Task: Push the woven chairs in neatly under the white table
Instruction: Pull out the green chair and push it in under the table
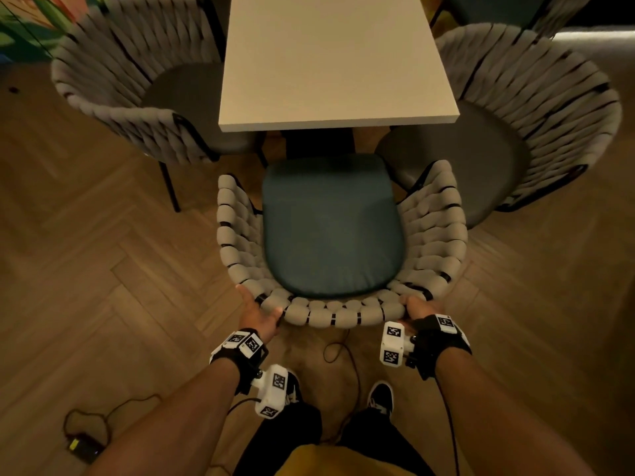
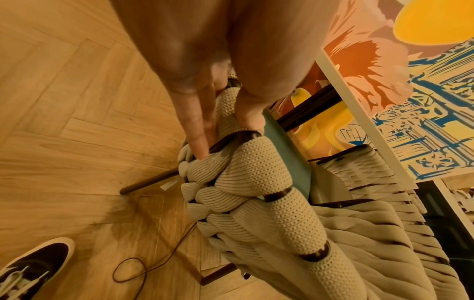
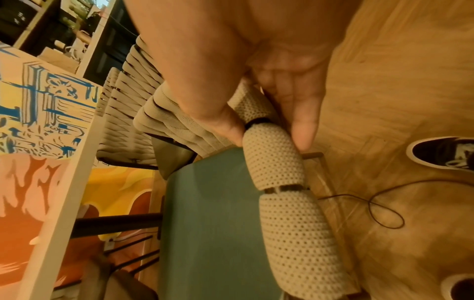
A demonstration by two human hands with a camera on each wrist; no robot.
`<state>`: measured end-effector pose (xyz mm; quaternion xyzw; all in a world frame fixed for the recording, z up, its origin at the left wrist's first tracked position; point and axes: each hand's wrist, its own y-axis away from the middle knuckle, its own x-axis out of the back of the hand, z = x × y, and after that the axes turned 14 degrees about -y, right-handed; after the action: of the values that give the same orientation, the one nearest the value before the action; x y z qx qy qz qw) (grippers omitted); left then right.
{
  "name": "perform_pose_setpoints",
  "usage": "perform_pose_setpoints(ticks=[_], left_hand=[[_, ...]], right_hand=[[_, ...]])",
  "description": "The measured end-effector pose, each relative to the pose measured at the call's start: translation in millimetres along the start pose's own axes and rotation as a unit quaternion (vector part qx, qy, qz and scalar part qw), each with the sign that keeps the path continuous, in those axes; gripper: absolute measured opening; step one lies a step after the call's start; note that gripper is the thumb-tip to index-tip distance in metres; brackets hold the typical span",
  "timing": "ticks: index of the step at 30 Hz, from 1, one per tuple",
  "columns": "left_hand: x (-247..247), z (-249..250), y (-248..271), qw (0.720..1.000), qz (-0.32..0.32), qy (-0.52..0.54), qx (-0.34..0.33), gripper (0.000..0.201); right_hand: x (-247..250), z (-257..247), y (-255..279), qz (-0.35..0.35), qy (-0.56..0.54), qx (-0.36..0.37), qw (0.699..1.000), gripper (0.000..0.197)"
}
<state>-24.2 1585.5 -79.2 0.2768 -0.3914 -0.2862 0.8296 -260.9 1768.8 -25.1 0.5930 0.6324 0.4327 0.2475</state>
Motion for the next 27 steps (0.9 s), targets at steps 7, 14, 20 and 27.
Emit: perform_pose_setpoints(ticks=[7, 14, 20, 27], left_hand=[[14.4, 4.3, 0.2, 0.997, -0.047, 0.047, 0.029, 0.105], [15.9, 3.0, -2.5, 0.998, -0.055, 0.02, 0.018, 0.11], [19.6, 2.2, -4.5, 0.998, -0.062, -0.025, 0.021, 0.112], [14.9, -11.2, -28.9, 0.998, -0.04, -0.05, 0.028, 0.12]], right_hand=[[-2.6, 5.4, 5.8, 0.0, 0.016, -0.006, 1.0, 0.04], [-1.6, 4.2, 6.2, 0.001, 0.059, -0.009, 0.998, 0.017], [2.7, 8.9, 6.7, -0.02, 0.023, 0.004, 1.0, 0.022], [1.6, 23.1, -0.7, -0.013, -0.04, 0.051, 0.998, 0.019]])
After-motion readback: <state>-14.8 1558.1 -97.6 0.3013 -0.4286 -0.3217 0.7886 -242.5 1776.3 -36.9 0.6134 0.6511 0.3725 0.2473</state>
